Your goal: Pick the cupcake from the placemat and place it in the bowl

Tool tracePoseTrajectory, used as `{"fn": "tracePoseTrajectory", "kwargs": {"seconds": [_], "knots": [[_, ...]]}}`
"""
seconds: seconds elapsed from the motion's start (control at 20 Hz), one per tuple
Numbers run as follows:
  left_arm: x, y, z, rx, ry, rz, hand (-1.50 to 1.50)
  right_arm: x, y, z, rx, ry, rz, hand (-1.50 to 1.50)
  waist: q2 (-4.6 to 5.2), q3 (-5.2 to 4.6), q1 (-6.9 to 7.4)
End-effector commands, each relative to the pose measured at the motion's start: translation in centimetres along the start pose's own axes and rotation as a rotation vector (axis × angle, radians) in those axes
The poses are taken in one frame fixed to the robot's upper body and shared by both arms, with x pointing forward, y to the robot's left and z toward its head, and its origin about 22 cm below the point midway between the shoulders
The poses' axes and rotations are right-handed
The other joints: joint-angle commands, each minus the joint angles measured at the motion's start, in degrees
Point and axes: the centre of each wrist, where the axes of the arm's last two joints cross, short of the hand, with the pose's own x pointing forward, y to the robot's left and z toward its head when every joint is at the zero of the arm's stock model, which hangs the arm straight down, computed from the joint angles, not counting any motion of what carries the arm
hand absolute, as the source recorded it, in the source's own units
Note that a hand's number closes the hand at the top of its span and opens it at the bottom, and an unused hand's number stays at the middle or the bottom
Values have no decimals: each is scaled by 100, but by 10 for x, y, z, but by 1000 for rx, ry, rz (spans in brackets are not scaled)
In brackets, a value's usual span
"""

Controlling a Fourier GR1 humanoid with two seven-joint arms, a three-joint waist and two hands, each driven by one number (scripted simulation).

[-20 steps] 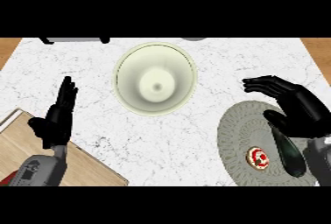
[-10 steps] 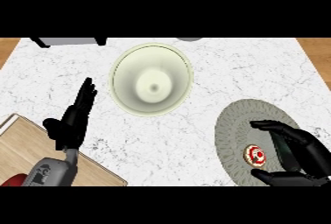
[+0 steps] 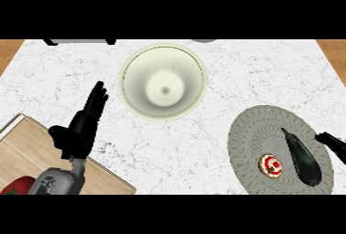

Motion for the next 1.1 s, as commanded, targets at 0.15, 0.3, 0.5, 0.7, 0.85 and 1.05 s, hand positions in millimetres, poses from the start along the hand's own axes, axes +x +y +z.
{"fn": "tracePoseTrajectory", "kwargs": {"seconds": [0.15, 0.3, 0.5, 0.7, 0.85, 1.05], "knots": [[17, -2, 4, -15, -10, -3, 0, 51, -24, -25, 54, 154, 131, -150, 18, -3, 115], [3, 7, -1, -23, 7, 22, 0, 43, -33, -33, 115, 274, 129, -150, 38, -5, 145], [17, -15, -6, -19, -9, 0, 0, 47, -29, -33, 218, 396, 191, -150, 28, 0, 117], [-8, -7, -8, -7, -9, -1, 0, 34, -20, -42, 282, 474, 227, -150, 37, -1, 118], [8, 0, -13, -13, -19, -1, 0, 38, -9, -54, 314, 503, 237, -150, 31, 0, 128], [3, 1, 9, -8, -20, -3, 0, -8, -11, -25, 341, 504, 201, -150, 24, 4, 115]]}}
